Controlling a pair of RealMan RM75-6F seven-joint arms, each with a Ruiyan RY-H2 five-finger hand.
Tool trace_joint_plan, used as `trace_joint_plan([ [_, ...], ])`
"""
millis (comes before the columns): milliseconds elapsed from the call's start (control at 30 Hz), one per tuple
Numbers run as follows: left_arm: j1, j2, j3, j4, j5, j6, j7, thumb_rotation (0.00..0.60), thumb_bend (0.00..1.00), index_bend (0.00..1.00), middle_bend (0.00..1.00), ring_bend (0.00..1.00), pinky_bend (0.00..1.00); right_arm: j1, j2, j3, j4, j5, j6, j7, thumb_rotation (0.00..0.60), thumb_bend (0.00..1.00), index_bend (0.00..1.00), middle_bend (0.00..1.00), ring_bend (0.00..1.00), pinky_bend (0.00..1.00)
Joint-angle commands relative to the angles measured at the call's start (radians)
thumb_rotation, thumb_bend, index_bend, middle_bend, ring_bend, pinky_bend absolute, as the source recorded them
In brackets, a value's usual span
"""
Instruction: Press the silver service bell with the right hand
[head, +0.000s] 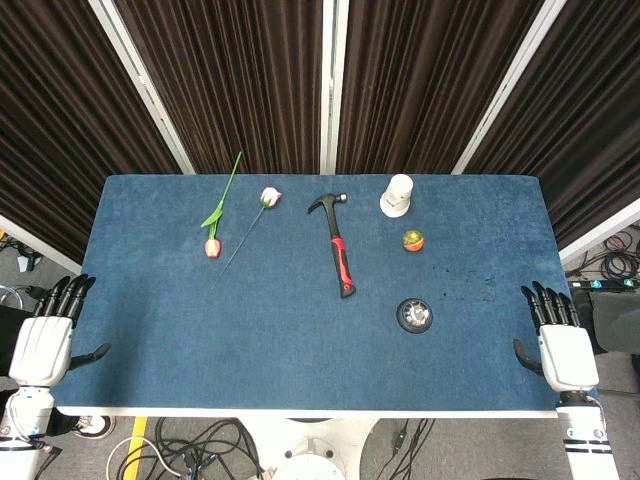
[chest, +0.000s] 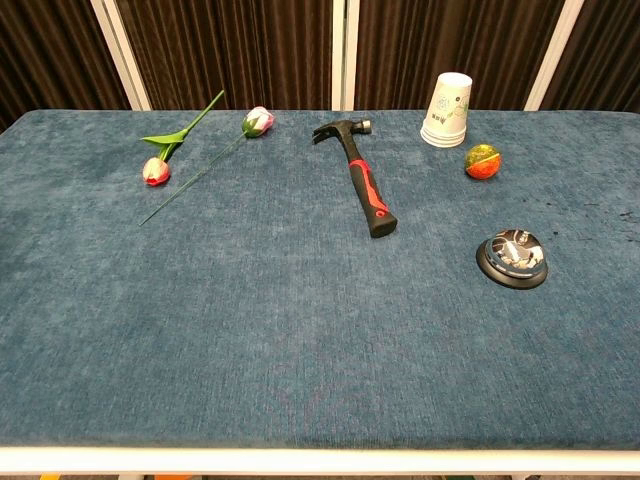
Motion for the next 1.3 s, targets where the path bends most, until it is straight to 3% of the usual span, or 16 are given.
trace_joint_plan([
  [33,0.001,0.001,0.000,0.001,-0.001,0.002,-0.001,0.600,0.11,0.09,0.05,0.00,0.15,0.001,0.000,0.000,-0.001,-0.008,0.005,0.001,0.600,0.29,0.00,0.00,0.00,0.00],
  [333,0.001,0.001,0.000,0.005,-0.005,-0.002,-0.006,0.600,0.11,0.09,0.05,0.00,0.15,0.002,-0.008,0.003,0.011,-0.032,0.025,0.015,0.600,0.46,0.00,0.00,0.00,0.00],
  [600,-0.001,0.005,0.004,0.000,-0.009,-0.013,-0.006,0.600,0.11,0.09,0.05,0.00,0.15,0.004,-0.013,0.002,0.008,-0.035,0.023,0.009,0.600,0.77,0.00,0.00,0.00,0.00],
  [733,0.001,-0.002,0.006,0.013,-0.007,-0.009,-0.013,0.600,0.11,0.09,0.05,0.00,0.15,0.006,-0.010,-0.002,0.009,-0.043,0.024,-0.005,0.600,0.99,0.00,0.00,0.00,0.00],
  [867,-0.001,-0.006,0.005,0.022,-0.010,-0.014,-0.018,0.600,0.11,0.09,0.05,0.00,0.15,0.005,-0.021,0.004,0.014,-0.034,0.029,-0.022,0.600,1.00,0.00,0.01,0.00,0.00],
  [967,-0.002,-0.006,0.004,0.023,-0.007,-0.013,-0.019,0.600,0.11,0.09,0.05,0.00,0.15,0.010,-0.029,0.007,0.016,-0.033,0.026,-0.039,0.600,1.00,0.00,0.11,0.05,0.07],
  [1033,-0.002,-0.007,0.006,0.026,-0.007,-0.015,-0.019,0.600,0.11,0.09,0.05,0.00,0.15,0.016,-0.036,0.005,0.021,-0.036,0.019,-0.048,0.600,1.00,0.00,0.31,0.23,0.25],
  [1133,-0.001,-0.007,0.006,0.028,-0.011,-0.017,-0.020,0.600,0.11,0.09,0.05,0.00,0.15,0.031,-0.037,-0.008,0.015,-0.032,-0.024,-0.070,0.600,1.00,0.00,0.71,0.59,0.57],
  [1233,-0.001,-0.010,0.007,0.032,-0.014,-0.018,-0.022,0.600,0.11,0.09,0.05,0.00,0.15,0.048,-0.053,-0.015,0.016,-0.037,-0.050,-0.118,0.600,1.00,0.00,0.83,0.69,0.64],
  [1300,0.000,-0.010,0.007,0.035,-0.015,-0.019,-0.023,0.600,0.11,0.09,0.05,0.00,0.15,0.060,-0.066,-0.020,0.011,-0.041,-0.067,-0.147,0.600,1.00,0.00,0.85,0.71,0.65],
])
